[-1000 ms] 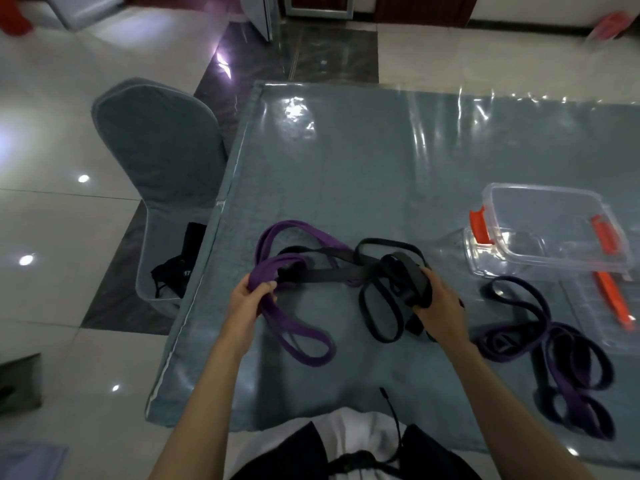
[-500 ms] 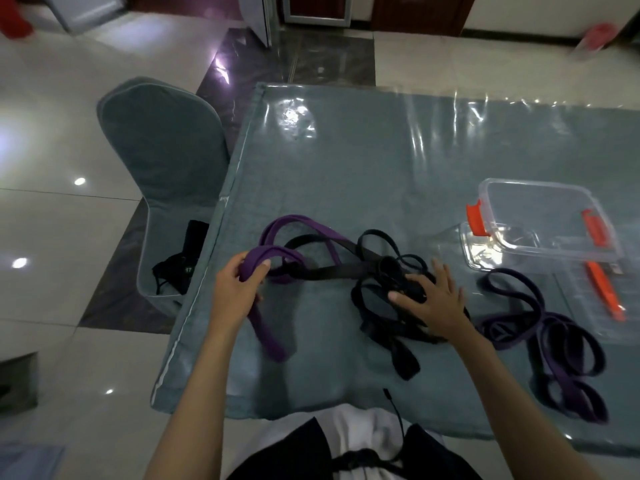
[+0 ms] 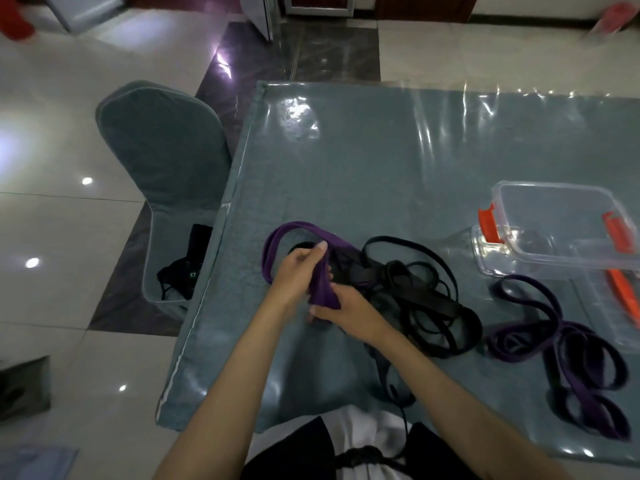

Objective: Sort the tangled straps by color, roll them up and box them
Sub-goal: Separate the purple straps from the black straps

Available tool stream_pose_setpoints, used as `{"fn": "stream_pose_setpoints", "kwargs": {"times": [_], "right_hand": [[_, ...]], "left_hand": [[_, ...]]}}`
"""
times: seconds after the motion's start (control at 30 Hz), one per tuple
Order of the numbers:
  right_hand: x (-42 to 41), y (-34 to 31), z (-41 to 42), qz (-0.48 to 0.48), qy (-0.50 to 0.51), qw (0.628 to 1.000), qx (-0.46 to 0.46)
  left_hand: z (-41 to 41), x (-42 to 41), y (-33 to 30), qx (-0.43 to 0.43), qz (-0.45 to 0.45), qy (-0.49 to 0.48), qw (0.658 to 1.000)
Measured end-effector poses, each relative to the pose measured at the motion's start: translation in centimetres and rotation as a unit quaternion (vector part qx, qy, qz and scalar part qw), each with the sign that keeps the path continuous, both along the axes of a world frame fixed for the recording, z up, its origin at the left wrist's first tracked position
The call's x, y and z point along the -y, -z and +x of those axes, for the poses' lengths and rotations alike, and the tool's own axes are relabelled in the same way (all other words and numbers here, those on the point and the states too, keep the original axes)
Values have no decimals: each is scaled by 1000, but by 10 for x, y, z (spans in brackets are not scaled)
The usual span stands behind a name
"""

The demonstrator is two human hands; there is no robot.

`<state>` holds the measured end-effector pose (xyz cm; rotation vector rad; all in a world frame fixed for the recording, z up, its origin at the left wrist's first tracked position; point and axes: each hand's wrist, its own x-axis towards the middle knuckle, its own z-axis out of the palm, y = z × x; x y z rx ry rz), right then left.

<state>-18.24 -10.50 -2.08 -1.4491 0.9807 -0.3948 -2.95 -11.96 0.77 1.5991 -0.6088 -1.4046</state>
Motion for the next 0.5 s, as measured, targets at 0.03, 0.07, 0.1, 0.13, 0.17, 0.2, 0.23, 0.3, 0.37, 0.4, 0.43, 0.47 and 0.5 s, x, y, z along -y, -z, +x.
{"fn": "stream_pose_setpoints", "kwargs": {"times": [0.03,0.07,0.1,0.13,0.17,0.2,0.23,0.3,0.37,0.4,0.43,0.47,0.5], "right_hand": [[4,2,-4,9,17,1000,8],[8,4,-11,24,32,999,16],[12,5,-18,38,55,997,25],[16,5,-26,50,86,995,28],[20,4,-34,58,121,991,23],[24,4,-43,61,144,988,6],[28,5,-52,60,151,986,-19],[37,4,-68,39,134,987,-74],[43,-1,-81,-16,95,986,-133],[45,-4,-85,-43,73,983,-165],[48,-8,-87,-65,54,977,-196],[50,-11,-90,-83,42,971,-222],[54,-12,-91,-99,33,964,-245]], "left_hand": [[2,6,6,15,12,-5,1000],[5,11,13,55,20,-11,998],[9,16,21,121,29,-13,992],[14,21,30,200,41,-10,979],[19,24,39,266,57,-5,962],[23,27,47,300,79,5,950],[27,28,54,311,104,26,944],[31,30,66,317,141,80,934],[33,32,74,337,140,111,924],[34,32,76,339,129,102,926],[35,33,75,336,117,84,931],[35,33,74,335,106,62,934],[36,33,72,335,95,45,936]]}}
